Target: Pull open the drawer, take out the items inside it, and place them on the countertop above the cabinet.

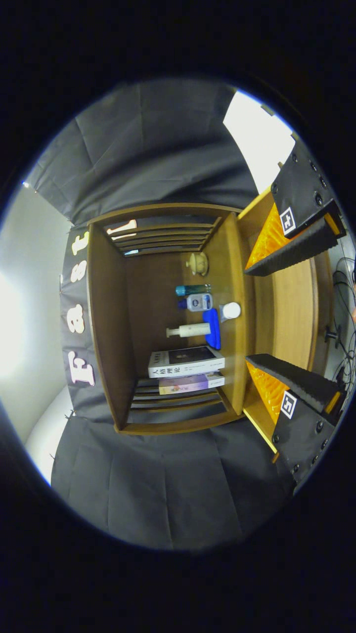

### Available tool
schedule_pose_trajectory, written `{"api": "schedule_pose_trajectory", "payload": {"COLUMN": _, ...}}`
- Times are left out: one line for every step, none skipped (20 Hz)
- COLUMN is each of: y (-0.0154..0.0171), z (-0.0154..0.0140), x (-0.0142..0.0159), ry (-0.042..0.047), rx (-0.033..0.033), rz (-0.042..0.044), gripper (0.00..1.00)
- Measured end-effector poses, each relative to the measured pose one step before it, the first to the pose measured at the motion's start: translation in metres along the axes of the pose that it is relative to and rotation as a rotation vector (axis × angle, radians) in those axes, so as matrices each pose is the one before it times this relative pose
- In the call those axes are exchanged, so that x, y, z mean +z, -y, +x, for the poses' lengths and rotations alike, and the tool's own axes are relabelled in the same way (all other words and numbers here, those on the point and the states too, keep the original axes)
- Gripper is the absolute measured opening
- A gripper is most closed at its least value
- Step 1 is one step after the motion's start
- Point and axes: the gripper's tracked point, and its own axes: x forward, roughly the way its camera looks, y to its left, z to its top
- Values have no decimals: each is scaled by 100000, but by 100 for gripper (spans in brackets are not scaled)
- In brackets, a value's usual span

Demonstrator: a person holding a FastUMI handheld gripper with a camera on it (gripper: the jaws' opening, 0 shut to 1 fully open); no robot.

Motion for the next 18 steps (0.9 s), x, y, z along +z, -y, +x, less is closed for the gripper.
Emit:
{"api": "schedule_pose_trajectory", "payload": {"y": -40, "z": -479, "x": -1090, "ry": -1124, "rx": -352, "rz": 1305, "gripper": 98}}
{"api": "schedule_pose_trajectory", "payload": {"y": -150, "z": -275, "x": -929, "ry": -1147, "rx": 229, "rz": 883, "gripper": 98}}
{"api": "schedule_pose_trajectory", "payload": {"y": 144, "z": -66, "x": -869, "ry": -1221, "rx": -482, "rz": 215, "gripper": 98}}
{"api": "schedule_pose_trajectory", "payload": {"y": 315, "z": -75, "x": -745, "ry": -1399, "rx": -1187, "rz": 78, "gripper": 98}}
{"api": "schedule_pose_trajectory", "payload": {"y": 248, "z": -239, "x": -774, "ry": -1175, "rx": -1205, "rz": 722, "gripper": 98}}
{"api": "schedule_pose_trajectory", "payload": {"y": -141, "z": -284, "x": -562, "ry": -431, "rx": -97, "rz": 1182, "gripper": 98}}
{"api": "schedule_pose_trajectory", "payload": {"y": -206, "z": -252, "x": -515, "ry": 45, "rx": 240, "rz": 669, "gripper": 98}}
{"api": "schedule_pose_trajectory", "payload": {"y": -135, "z": -268, "x": -586, "ry": -146, "rx": -77, "rz": -103, "gripper": 98}}
{"api": "schedule_pose_trajectory", "payload": {"y": 19, "z": -225, "x": -902, "ry": -1086, "rx": -232, "rz": -254, "gripper": 98}}
{"api": "schedule_pose_trajectory", "payload": {"y": -229, "z": -240, "x": -886, "ry": -1518, "rx": 478, "rz": 195, "gripper": 98}}
{"api": "schedule_pose_trajectory", "payload": {"y": -470, "z": -226, "x": -816, "ry": -1405, "rx": 1011, "rz": 372, "gripper": 98}}
{"api": "schedule_pose_trajectory", "payload": {"y": -361, "z": -128, "x": -702, "ry": -957, "rx": 1212, "rz": 319, "gripper": 98}}
{"api": "schedule_pose_trajectory", "payload": {"y": -254, "z": 64, "x": -594, "ry": -488, "rx": 909, "rz": 269, "gripper": 98}}
{"api": "schedule_pose_trajectory", "payload": {"y": -78, "z": 123, "x": -550, "ry": -528, "rx": 225, "rz": -380, "gripper": 98}}
{"api": "schedule_pose_trajectory", "payload": {"y": 53, "z": 135, "x": -684, "ry": -1033, "rx": -433, "rz": -630, "gripper": 98}}
{"api": "schedule_pose_trajectory", "payload": {"y": 148, "z": 287, "x": -528, "ry": -1051, "rx": -734, "rz": -529, "gripper": 98}}
{"api": "schedule_pose_trajectory", "payload": {"y": 112, "z": 205, "x": -432, "ry": -594, "rx": -780, "rz": -408, "gripper": 98}}
{"api": "schedule_pose_trajectory", "payload": {"y": 187, "z": 309, "x": -225, "ry": -333, "rx": -1229, "rz": -598, "gripper": 98}}
